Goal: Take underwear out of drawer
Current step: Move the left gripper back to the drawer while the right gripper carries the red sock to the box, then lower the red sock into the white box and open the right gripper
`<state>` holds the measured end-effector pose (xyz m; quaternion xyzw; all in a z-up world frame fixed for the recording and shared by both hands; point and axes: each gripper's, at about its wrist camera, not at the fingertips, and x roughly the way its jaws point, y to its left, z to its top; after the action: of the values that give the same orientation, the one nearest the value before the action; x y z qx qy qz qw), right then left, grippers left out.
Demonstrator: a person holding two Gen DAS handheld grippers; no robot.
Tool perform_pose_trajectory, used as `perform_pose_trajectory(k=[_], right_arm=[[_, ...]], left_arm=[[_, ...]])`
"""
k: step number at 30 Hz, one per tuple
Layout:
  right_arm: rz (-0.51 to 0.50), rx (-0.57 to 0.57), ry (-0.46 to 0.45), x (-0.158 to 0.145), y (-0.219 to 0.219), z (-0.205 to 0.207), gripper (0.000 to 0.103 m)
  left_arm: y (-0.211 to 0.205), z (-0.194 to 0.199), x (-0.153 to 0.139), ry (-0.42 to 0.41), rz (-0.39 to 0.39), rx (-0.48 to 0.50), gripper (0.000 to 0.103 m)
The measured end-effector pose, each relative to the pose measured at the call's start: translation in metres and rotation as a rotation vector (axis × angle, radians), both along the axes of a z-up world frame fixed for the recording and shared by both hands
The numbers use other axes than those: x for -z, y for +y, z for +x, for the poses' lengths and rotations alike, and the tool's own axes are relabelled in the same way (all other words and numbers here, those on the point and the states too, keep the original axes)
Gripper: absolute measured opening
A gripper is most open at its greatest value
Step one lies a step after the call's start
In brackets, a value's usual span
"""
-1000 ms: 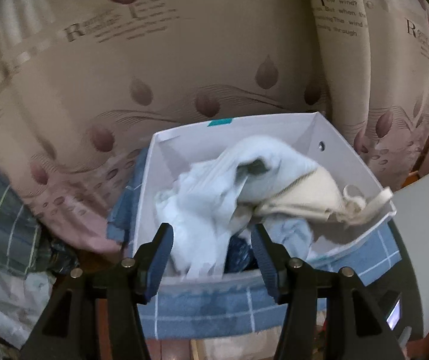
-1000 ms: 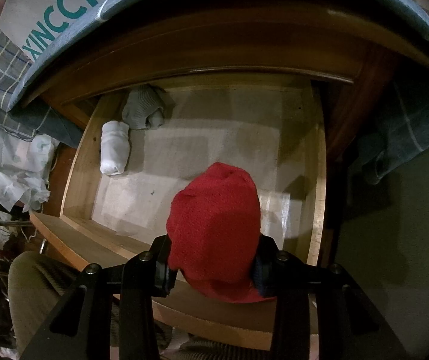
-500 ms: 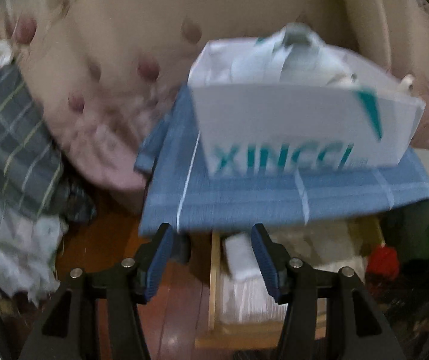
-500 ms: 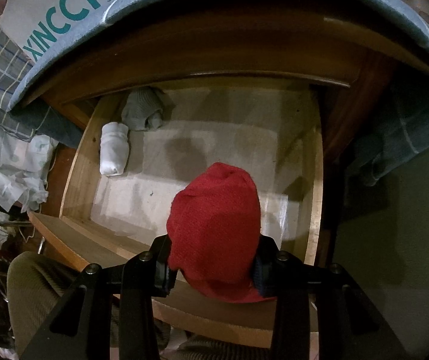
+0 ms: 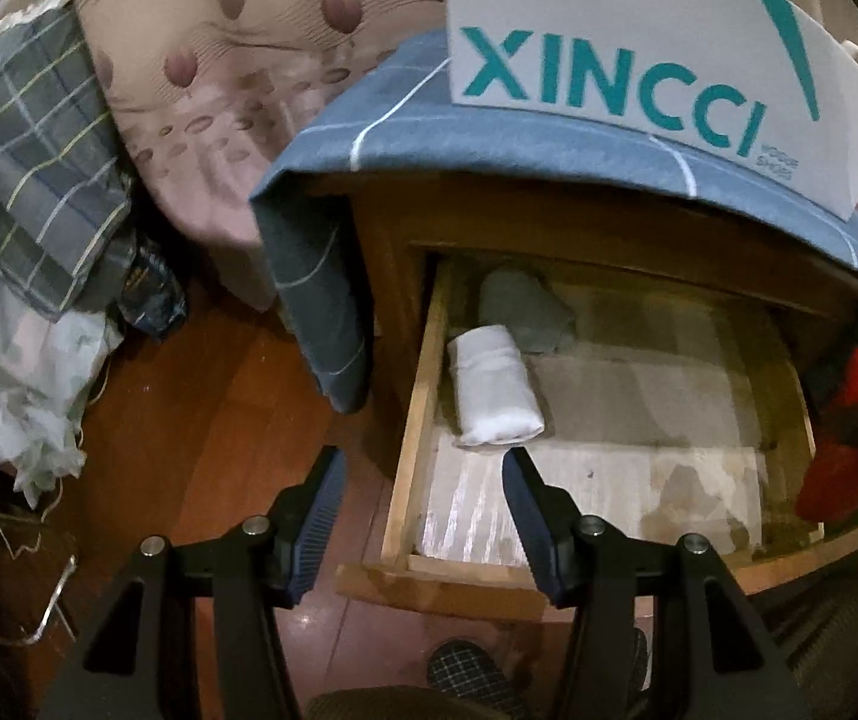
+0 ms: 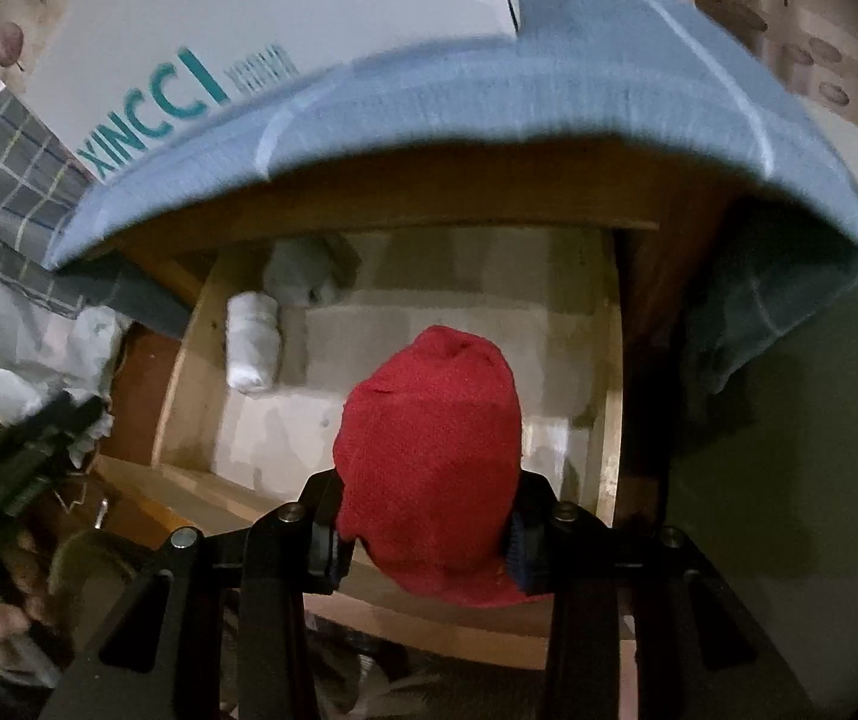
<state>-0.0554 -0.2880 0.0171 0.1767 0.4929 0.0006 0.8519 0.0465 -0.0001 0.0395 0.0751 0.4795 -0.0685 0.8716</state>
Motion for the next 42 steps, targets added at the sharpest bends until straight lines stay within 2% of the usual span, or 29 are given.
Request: perform_pose_trajectory(k=[7,16,24,29,33,36,39,42], right_arm=[[-0.01,-0.039,-0.061,-0.049,0.002,-0.008,0.037],[-0.028,-0.103,-0.142,-0.126,0.011,-0.006,0.036],[-0.051,-0.15,-0.262,-0.214,0.024,0.022,0.037],[-0.114,-0.158,-0.336,-0.264,0.032,0.055,0.037],[-0.178,-0.152,-0.353,-0.287,0.038,0.087,0.037],[-0.22,-0.135,-0.343,-0.291,0.038,0.112,0.037],[-0.241,-0.107,-0.307,-0.285,0.034,0.133,0.037],[-0.248,-0.067,-0.221,-0.262,0.021,0.159,0.037]], left_arm=[[0.012,0.001,0.001,0.001,-0.026,-0.062,0.056],[0.017,0.002,0.004,0.006,-0.029,-0.08,0.056],[0.018,0.004,0.005,0.017,-0.036,-0.079,0.056],[0.019,0.005,0.005,0.018,-0.046,-0.081,0.056],[0.019,0.006,0.006,0.022,-0.051,-0.083,0.056],[0.019,0.007,0.007,0.024,-0.054,-0.082,0.056],[0.019,0.007,0.008,0.026,-0.054,-0.081,0.056],[0.019,0.007,0.008,0.028,-0.06,-0.082,0.056]])
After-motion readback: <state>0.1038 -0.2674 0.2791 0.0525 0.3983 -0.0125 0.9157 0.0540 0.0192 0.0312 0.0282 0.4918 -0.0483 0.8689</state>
